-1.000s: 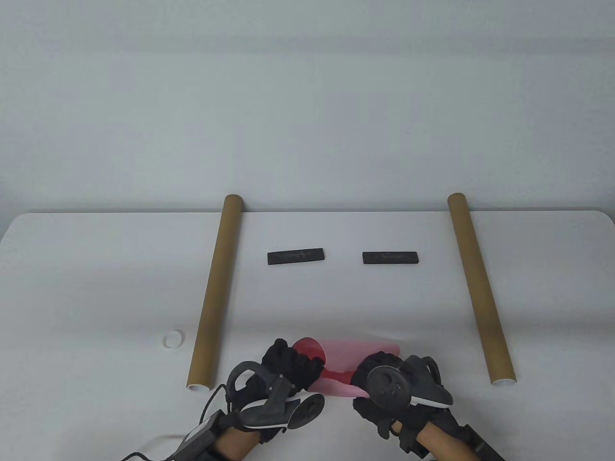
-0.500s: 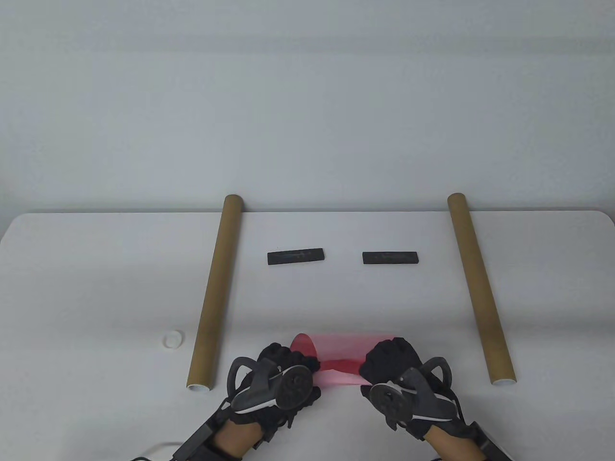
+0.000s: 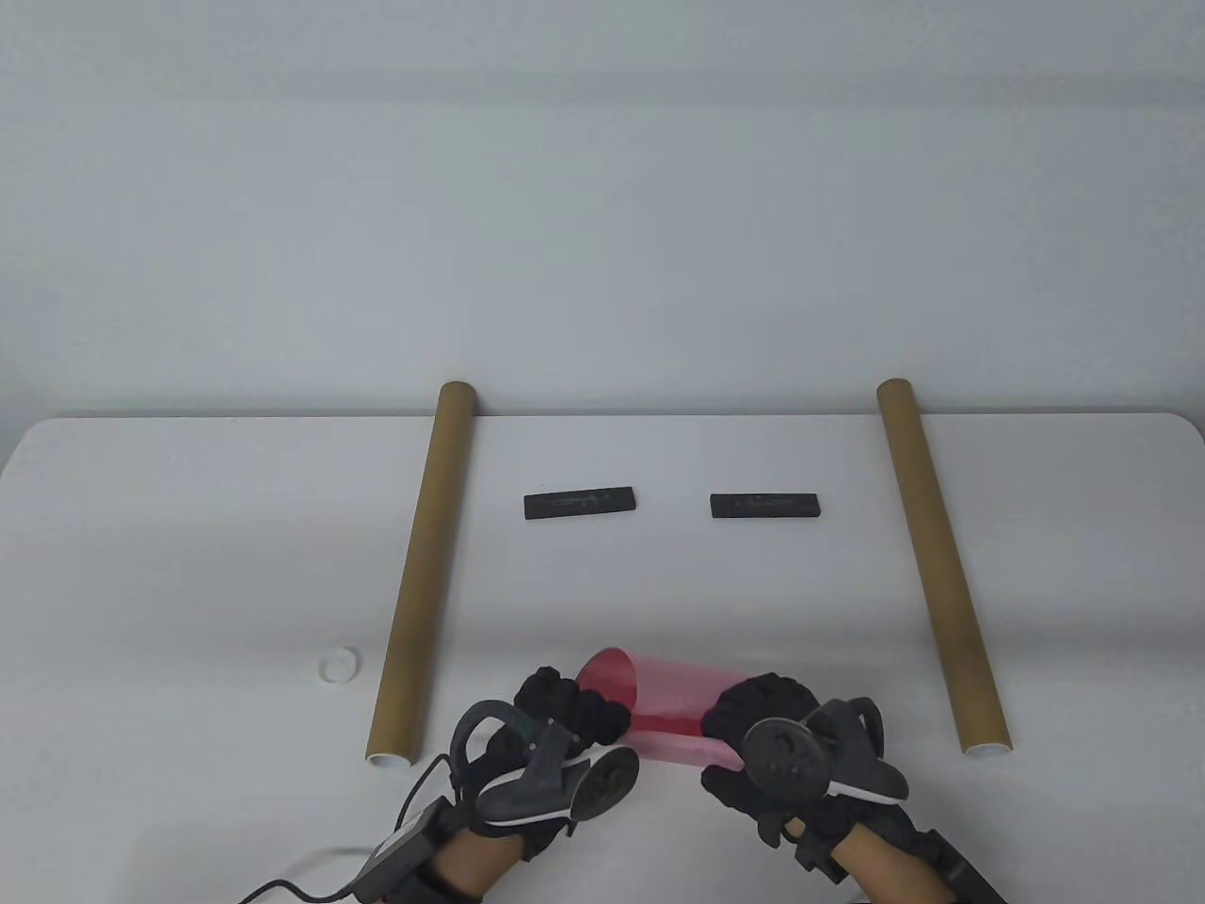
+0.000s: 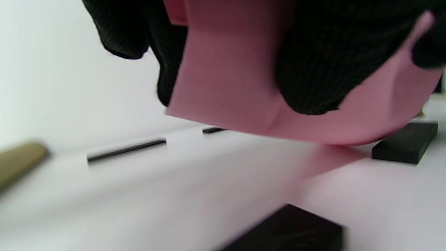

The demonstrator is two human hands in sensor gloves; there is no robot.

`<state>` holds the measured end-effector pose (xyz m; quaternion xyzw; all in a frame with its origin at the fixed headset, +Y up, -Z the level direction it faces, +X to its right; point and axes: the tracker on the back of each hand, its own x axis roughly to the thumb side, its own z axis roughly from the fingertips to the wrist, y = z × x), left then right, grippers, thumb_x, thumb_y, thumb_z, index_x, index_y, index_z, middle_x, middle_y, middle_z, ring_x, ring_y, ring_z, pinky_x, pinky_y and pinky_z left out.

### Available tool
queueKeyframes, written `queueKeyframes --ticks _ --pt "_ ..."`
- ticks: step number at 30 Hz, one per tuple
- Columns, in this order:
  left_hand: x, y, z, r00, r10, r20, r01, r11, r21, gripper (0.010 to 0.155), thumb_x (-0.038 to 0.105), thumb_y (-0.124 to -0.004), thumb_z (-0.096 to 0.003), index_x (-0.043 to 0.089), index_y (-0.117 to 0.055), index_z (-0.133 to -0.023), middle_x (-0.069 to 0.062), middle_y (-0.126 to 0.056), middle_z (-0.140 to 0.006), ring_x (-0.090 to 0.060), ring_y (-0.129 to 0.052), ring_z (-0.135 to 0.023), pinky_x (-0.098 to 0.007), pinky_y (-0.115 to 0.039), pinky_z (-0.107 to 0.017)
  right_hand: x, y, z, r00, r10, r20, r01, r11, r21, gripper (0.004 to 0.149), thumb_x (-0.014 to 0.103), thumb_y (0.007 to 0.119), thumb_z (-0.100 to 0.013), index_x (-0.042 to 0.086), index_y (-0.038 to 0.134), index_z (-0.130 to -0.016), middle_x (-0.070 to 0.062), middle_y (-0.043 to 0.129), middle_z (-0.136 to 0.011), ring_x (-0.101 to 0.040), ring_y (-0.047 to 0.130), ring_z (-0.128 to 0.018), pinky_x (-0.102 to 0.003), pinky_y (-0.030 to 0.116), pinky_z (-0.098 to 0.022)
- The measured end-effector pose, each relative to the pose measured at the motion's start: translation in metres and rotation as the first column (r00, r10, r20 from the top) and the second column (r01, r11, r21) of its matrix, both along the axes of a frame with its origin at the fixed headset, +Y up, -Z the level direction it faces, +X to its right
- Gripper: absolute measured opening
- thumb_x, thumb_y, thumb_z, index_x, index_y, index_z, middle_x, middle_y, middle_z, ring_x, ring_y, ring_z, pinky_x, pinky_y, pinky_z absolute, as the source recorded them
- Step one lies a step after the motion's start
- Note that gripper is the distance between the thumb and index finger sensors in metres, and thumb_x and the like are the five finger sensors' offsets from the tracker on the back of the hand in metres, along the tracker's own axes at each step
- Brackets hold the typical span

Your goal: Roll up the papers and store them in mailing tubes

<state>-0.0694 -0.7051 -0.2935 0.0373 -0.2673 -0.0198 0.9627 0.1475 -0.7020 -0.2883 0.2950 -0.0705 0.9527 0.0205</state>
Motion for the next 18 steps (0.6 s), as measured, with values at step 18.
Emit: queueKeyframes --ticks 18 --pt "0.006 0.001 0.013 0.981 -0.174 0.084 0.152 0.964 0.220 0.085 0.063 -0.092 -0.0299 0.028 -0.061 -0.100 0.002 -0.083 -0.092 -0.022 -0.090 -0.086 -0.055 -0.062 -0.073 0.004 -0.002 -0.010 0.992 -0.107 0.071 0.117 0.980 -0.163 0.035 0.044 0.094 -0.043 0.020 0.094 -0.069 -0.008 0.098 -0.076 -0.041 0.094 -0.077 -0.067 0.072 -0.063"
